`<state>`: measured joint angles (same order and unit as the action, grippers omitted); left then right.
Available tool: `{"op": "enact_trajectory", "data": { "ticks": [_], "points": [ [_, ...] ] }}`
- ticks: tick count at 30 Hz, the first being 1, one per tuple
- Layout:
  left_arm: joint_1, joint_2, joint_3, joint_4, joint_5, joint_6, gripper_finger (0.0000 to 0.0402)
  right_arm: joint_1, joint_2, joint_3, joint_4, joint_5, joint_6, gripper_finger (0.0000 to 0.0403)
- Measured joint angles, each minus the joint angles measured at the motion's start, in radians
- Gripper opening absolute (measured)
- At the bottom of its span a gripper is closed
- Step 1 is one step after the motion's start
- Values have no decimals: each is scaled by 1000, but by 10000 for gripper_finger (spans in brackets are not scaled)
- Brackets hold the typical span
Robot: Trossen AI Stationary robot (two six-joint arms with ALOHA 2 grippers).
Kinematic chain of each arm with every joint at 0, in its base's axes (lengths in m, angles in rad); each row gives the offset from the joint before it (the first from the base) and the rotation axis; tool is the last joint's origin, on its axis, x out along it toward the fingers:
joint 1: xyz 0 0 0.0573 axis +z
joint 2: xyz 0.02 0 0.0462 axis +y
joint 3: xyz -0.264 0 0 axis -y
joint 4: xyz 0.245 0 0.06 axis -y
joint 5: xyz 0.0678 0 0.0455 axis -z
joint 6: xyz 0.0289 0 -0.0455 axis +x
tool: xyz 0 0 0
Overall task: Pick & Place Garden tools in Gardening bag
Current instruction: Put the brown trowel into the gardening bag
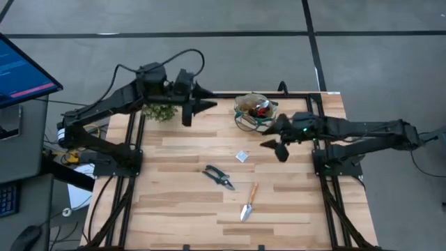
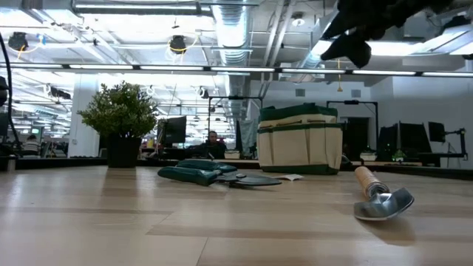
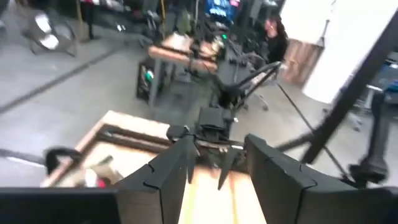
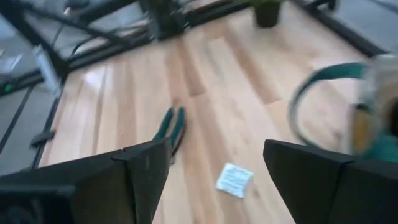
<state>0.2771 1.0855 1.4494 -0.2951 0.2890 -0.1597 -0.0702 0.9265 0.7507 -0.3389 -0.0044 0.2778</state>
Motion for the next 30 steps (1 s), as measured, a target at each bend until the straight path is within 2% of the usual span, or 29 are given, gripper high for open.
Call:
{"op": "enact_trajectory", "data": {
  "ticks": [6, 12, 14, 17, 23, 30],
  "points": [
    [-92, -18, 0, -141, 1, -3, 149, 101, 145, 99, -6, 0, -24, 249],
    [-220, -79, 0, -274, 0, -7, 110, 178, 240, 213, -49, 3, -70, 249],
    [-270, -102, -3, -286, -6, -5, 91, 204, 270, 246, -59, 3, -93, 249],
    [-340, -143, -31, -289, -66, -5, 62, 243, 324, 294, -69, 1, -105, 249],
    [-444, -228, -124, -288, -142, -35, 8, 298, 436, 366, -90, 2, -121, 249],
    [-501, -309, -225, -287, -170, -54, 5, 359, 587, 422, -244, -58, -238, 249]
  ]
}}
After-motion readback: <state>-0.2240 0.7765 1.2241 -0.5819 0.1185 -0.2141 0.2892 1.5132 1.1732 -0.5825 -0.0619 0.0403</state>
